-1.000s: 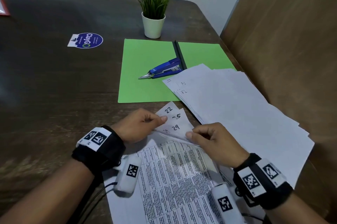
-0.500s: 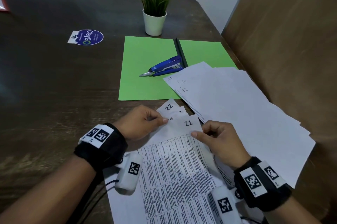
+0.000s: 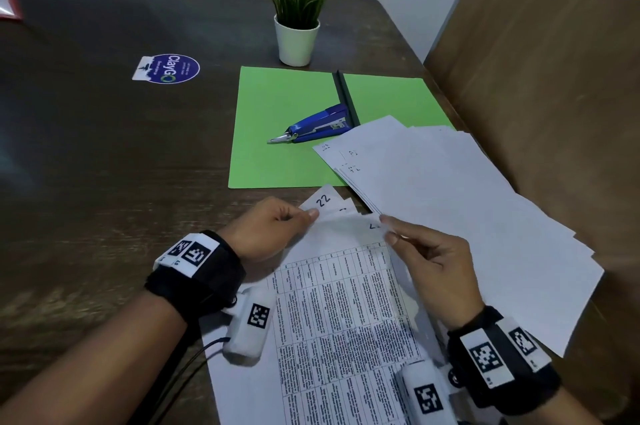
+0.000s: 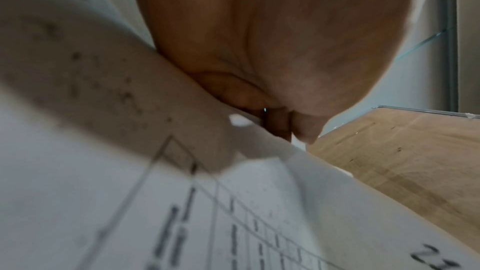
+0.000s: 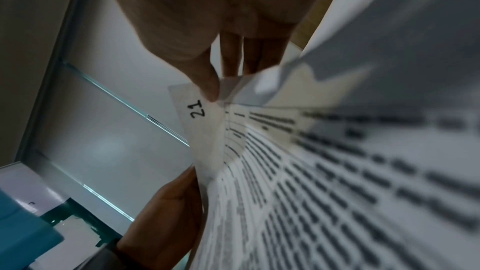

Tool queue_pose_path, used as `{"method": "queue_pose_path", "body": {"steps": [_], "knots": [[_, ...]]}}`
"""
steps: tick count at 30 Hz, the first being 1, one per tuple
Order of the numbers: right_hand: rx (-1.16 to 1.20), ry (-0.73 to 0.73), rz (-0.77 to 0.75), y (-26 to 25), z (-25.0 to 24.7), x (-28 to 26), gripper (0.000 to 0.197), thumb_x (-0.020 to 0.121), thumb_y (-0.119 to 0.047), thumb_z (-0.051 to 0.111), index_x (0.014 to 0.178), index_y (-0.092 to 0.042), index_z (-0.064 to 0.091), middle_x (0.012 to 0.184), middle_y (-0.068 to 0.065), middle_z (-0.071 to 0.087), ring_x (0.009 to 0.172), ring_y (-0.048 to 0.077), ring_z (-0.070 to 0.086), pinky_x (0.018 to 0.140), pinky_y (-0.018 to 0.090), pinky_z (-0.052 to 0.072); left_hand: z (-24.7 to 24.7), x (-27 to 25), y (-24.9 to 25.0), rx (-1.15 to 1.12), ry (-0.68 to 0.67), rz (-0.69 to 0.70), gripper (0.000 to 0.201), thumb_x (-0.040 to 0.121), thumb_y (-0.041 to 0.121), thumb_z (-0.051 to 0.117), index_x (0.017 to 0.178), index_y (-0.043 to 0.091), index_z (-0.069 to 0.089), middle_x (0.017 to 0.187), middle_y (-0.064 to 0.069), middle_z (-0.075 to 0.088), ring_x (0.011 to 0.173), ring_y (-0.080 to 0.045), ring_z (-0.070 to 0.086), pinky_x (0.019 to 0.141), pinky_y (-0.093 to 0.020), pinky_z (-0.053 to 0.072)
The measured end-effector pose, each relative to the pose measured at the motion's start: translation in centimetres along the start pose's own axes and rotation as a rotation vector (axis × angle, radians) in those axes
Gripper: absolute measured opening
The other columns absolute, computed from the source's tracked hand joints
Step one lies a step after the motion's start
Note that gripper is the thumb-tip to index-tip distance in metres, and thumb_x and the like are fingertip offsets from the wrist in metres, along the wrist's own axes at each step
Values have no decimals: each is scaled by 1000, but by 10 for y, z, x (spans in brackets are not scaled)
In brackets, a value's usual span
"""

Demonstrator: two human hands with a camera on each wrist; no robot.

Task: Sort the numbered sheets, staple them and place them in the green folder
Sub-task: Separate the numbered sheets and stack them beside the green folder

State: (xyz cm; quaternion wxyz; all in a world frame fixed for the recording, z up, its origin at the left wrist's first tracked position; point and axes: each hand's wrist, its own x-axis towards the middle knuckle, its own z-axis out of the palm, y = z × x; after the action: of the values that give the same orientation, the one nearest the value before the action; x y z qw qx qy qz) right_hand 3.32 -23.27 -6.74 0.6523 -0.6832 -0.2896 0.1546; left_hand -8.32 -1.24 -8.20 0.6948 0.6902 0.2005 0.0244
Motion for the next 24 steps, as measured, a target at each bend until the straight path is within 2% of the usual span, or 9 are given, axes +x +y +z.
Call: {"method": "queue_pose_path", "body": {"steps": [2, 5, 7, 9, 11, 13, 17, 20, 24], "knots": [[47, -35, 19, 0, -5, -1, 27, 81, 18, 67, 87, -5, 79, 108, -1, 76, 107, 16, 71, 85, 24, 58, -7, 4, -5, 8, -50, -17, 80, 93, 60, 59, 73, -17, 53, 70, -17, 63, 64, -36, 65, 99, -32, 50], [85, -269, 138, 0, -10, -8, 28, 76, 17, 72, 72, -10, 78, 124, -5, 70, 114, 18, 67, 81, 27, 56, -9, 2, -6, 12, -93, -39, 79, 92, 63, 58, 96, -15, 68, 109, -30, 71, 108, -48, 65, 112, -51, 41], [16, -356, 144, 1, -10, -12, 23, 74, 10, 77, 72, -13, 78, 126, -7, 67, 115, 18, 66, 86, 29, 55, -8, 2, -4, -34, -96, -71, 64, 95, 51, 59, 104, -11, 71, 109, -23, 74, 108, -39, 69, 108, -47, 46], [-48, -330, 136, 2, -9, -15, 24, 75, 10, 79, 73, -14, 79, 122, -11, 67, 114, 16, 66, 89, 31, 54, -8, 2, 1, 124, -95, -26, 44, 92, 53, 62, 87, 13, 80, 82, -2, 76, 81, -18, 72, 88, -32, 53], [-93, -274, 111, 0, -8, -16, 24, 74, 8, 80, 73, -15, 79, 119, -13, 66, 113, 12, 65, 90, 31, 55, -6, -1, 8, 298, -56, 21, 32, 92, 45, 63, 74, 22, 76, 54, 19, 56, 51, 0, 48, 59, -17, 41], [-109, -224, 75, -1, -6, -16, 23, 73, 7, 81, 74, -16, 79, 113, -11, 65, 108, 11, 65, 86, 29, 56, -6, 1, 9, 335, -42, 50, 25, 96, 32, 63, 80, 19, 77, 48, 22, 53, 46, 6, 43, 52, -10, 35], [-142, -191, 61, 2, -7, -16, 20, 75, 0, 83, 76, -20, 78, 106, -4, 69, 94, 20, 67, 81, 45, 57, -8, 2, 8, 371, -37, 61, 27, 98, 31, 62, 91, 12, 79, 50, 21, 54, 47, 5, 44, 52, -9, 36], [-117, -233, 94, 0, -7, -17, 8, 77, -15, 84, 78, -16, 76, 106, 2, 73, 99, 19, 69, 83, 43, 56, -8, 2, 9, 383, -41, 60, 26, 97, 33, 63, 91, 15, 80, 53, 18, 56, 49, 3, 45, 55, -11, 37], [-69, -282, 199, -11, -2, -18, 33, 88, -45, 70, 89, -13, 63, 103, 10, 73, 94, 20, 70, 78, 27, 54, -11, 2, 10, 381, -63, 46, 14, 91, 32, 72, 94, 21, 81, 93, 14, 78, 88, -4, 72, 90, -27, 54]]}}
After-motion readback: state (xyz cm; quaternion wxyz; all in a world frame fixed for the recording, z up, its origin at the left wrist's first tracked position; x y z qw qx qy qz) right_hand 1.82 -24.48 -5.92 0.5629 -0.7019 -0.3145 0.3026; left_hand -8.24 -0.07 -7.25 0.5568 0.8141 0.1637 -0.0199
